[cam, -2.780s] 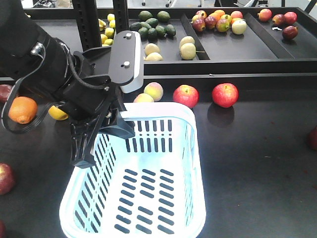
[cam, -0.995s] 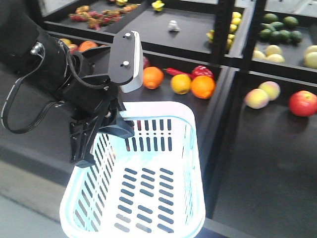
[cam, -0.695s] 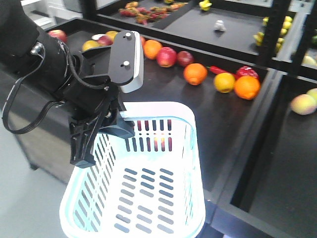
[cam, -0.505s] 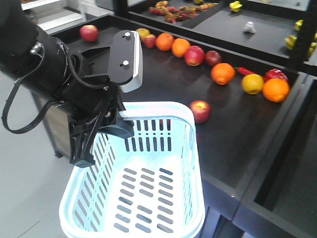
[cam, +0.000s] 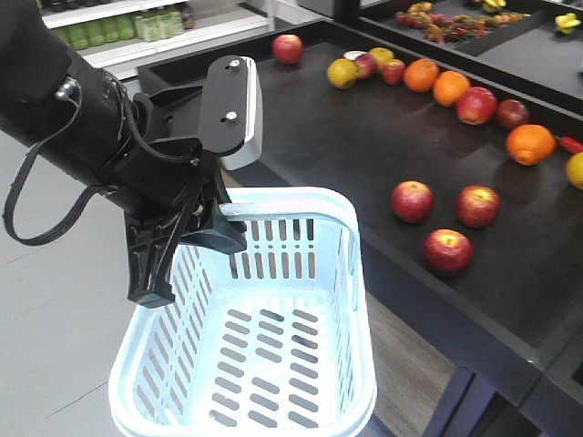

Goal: Pick three apples into basket with both arms
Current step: 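Hold the basket in the left gripper while turning the base away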

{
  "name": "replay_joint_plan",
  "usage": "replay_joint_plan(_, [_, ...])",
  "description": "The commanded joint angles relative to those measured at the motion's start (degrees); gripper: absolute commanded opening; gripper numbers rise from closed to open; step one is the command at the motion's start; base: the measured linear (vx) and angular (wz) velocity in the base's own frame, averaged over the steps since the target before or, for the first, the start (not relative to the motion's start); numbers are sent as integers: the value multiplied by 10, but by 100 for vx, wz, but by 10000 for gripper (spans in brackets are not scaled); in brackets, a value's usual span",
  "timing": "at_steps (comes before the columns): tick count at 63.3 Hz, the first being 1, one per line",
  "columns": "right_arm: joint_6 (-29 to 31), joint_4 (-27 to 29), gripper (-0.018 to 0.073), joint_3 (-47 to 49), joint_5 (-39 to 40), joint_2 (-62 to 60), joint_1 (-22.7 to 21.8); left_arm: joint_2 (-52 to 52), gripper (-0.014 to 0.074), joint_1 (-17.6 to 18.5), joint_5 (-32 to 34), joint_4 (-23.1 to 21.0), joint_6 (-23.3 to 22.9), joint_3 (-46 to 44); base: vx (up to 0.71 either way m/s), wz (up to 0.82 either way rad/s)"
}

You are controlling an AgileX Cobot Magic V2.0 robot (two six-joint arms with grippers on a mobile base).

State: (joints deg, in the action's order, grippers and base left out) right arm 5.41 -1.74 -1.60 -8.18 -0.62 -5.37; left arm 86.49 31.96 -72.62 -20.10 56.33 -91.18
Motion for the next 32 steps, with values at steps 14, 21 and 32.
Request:
replay_joint_plan(14, [2,-1,-9,-6,43,-10,-1,-23,-7,2,16,-24,-5,-18,-11,43])
replay_joint_plan(21, [2,-1,-9,-6,43,-10,-1,-23,-7,2,16,-24,-5,-18,-11,43])
replay_joint_plan(32, [2,-1,-9,-6,43,-10,-1,-23,-7,2,16,-24,-5,-18,-11,41])
